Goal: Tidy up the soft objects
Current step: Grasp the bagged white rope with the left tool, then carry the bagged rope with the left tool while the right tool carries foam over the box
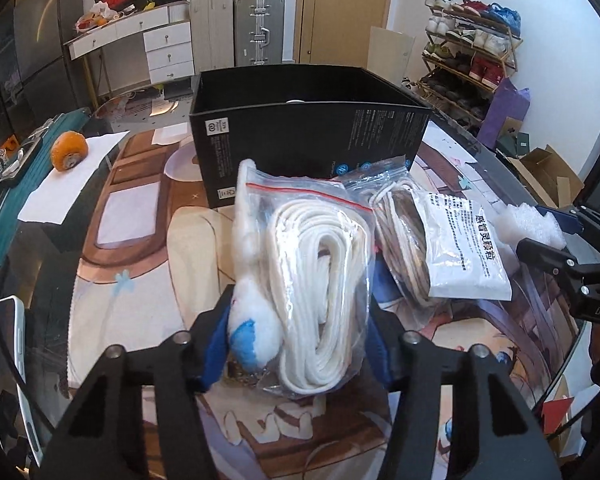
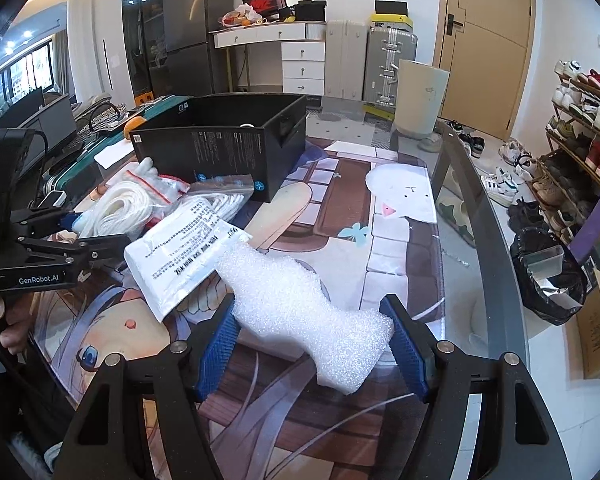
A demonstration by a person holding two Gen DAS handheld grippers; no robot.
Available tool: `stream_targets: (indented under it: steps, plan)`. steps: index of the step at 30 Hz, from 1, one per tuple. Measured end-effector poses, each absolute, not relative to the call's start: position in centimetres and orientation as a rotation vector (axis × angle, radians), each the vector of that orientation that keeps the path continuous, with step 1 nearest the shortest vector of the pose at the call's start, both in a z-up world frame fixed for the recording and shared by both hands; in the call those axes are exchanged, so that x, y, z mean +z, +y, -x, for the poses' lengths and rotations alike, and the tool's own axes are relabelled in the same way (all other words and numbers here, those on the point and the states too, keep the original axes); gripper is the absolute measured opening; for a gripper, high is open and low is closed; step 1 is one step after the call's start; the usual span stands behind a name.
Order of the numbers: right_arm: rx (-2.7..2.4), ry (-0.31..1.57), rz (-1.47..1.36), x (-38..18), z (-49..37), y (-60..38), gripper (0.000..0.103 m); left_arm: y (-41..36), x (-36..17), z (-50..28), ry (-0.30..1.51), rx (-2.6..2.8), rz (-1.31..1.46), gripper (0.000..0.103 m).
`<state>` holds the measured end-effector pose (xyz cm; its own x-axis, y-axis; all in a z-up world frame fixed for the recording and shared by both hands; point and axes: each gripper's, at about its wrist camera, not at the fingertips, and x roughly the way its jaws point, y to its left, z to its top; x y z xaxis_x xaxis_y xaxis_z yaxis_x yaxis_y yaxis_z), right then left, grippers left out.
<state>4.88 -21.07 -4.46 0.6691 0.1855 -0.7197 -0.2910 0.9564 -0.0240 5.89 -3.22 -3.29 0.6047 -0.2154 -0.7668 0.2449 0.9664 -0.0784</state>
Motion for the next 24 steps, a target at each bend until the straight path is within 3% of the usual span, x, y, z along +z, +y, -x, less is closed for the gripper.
stream_targets:
  steps: [3, 24]
  plan:
    - [0.27, 0.783, 0.145, -4.0, -4.6, -21.0, 0.072, -2.7, -3.1, -5.4, 0.883, -0.271, -0.031, 0.044]
    - [0.289, 0.638, 0.119, -0.3, -3.1, -19.4, 0.072, -0.8, 0.6, -4.6, 0.778, -0.325, 0.027, 0.042]
